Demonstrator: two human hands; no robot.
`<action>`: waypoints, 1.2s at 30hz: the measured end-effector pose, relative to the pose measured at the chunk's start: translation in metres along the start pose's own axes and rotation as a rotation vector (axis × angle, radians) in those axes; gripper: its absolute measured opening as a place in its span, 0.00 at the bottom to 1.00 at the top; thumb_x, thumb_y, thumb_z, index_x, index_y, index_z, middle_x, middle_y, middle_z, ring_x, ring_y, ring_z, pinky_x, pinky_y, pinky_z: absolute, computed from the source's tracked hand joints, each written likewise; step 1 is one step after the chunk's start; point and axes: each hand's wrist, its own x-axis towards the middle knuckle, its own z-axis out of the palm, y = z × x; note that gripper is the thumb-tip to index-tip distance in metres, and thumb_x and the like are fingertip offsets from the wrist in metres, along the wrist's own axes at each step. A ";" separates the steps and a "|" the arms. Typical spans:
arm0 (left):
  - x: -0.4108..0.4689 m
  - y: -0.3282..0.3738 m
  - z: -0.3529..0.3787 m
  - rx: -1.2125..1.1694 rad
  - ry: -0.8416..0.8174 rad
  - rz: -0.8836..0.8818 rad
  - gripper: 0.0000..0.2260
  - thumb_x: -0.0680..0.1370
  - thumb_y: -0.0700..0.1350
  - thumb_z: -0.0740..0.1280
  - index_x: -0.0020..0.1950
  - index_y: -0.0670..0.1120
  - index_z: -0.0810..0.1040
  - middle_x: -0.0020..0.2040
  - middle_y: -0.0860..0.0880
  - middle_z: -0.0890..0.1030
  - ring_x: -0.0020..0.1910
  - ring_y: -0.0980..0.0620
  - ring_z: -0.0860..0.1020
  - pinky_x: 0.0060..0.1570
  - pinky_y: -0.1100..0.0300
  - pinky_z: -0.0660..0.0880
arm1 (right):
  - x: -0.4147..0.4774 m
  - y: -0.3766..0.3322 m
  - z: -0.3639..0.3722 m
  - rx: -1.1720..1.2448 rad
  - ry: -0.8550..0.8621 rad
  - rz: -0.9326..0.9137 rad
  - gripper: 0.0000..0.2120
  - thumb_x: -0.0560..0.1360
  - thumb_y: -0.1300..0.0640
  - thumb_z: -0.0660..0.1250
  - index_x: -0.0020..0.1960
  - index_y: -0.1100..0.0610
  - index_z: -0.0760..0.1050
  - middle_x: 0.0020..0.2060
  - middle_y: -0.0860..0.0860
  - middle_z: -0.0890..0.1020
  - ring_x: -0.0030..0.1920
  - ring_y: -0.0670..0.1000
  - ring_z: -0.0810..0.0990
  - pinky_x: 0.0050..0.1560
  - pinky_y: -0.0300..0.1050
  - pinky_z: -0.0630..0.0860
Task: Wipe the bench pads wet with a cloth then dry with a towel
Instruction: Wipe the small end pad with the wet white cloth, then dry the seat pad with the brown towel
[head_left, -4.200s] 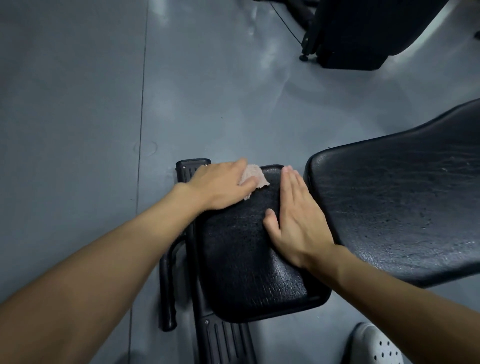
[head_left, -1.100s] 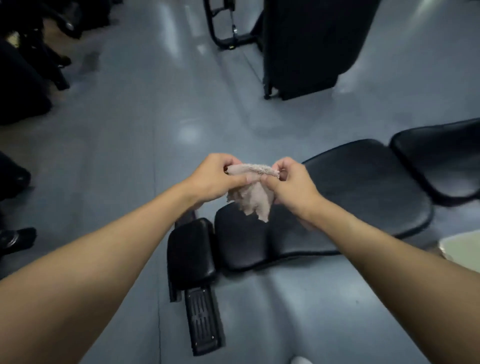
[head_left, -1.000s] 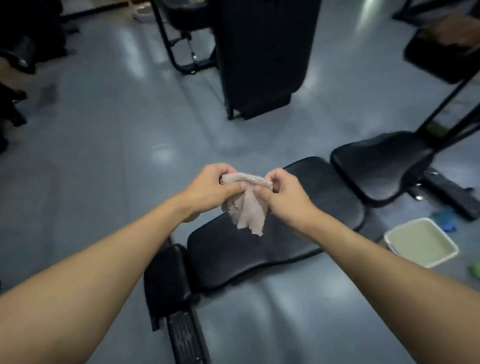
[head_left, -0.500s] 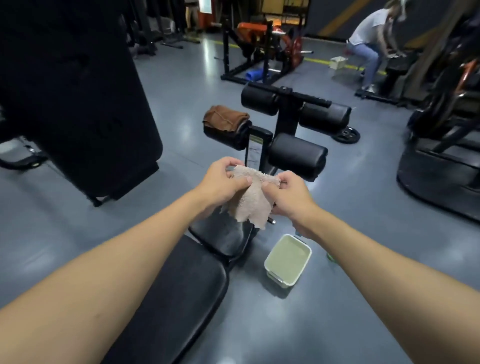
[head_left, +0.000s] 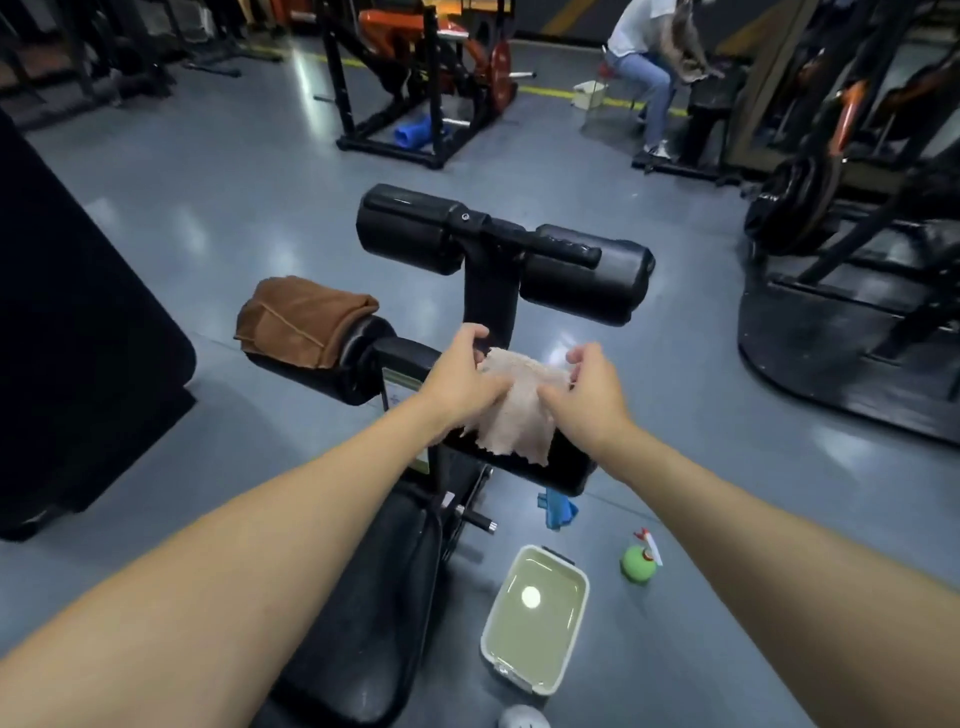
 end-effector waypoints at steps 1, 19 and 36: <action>0.015 -0.005 0.007 0.104 -0.056 0.028 0.25 0.76 0.40 0.69 0.72 0.49 0.67 0.59 0.48 0.72 0.52 0.48 0.76 0.52 0.58 0.74 | 0.013 0.006 -0.001 -0.204 -0.037 -0.068 0.20 0.76 0.54 0.66 0.66 0.50 0.68 0.58 0.50 0.69 0.60 0.56 0.70 0.60 0.53 0.70; 0.084 -0.054 -0.031 0.429 0.080 0.206 0.11 0.76 0.36 0.62 0.51 0.47 0.82 0.53 0.53 0.78 0.56 0.49 0.72 0.61 0.49 0.69 | 0.094 -0.027 0.062 -0.487 -0.202 -0.430 0.12 0.76 0.55 0.60 0.58 0.52 0.75 0.57 0.49 0.74 0.60 0.53 0.70 0.63 0.51 0.61; 0.133 -0.158 -0.218 0.368 0.323 -0.390 0.40 0.73 0.57 0.74 0.79 0.51 0.57 0.71 0.41 0.69 0.71 0.38 0.67 0.70 0.45 0.66 | 0.164 -0.172 0.240 -0.316 -0.370 -0.133 0.34 0.80 0.42 0.63 0.79 0.50 0.53 0.72 0.57 0.68 0.72 0.62 0.66 0.69 0.58 0.60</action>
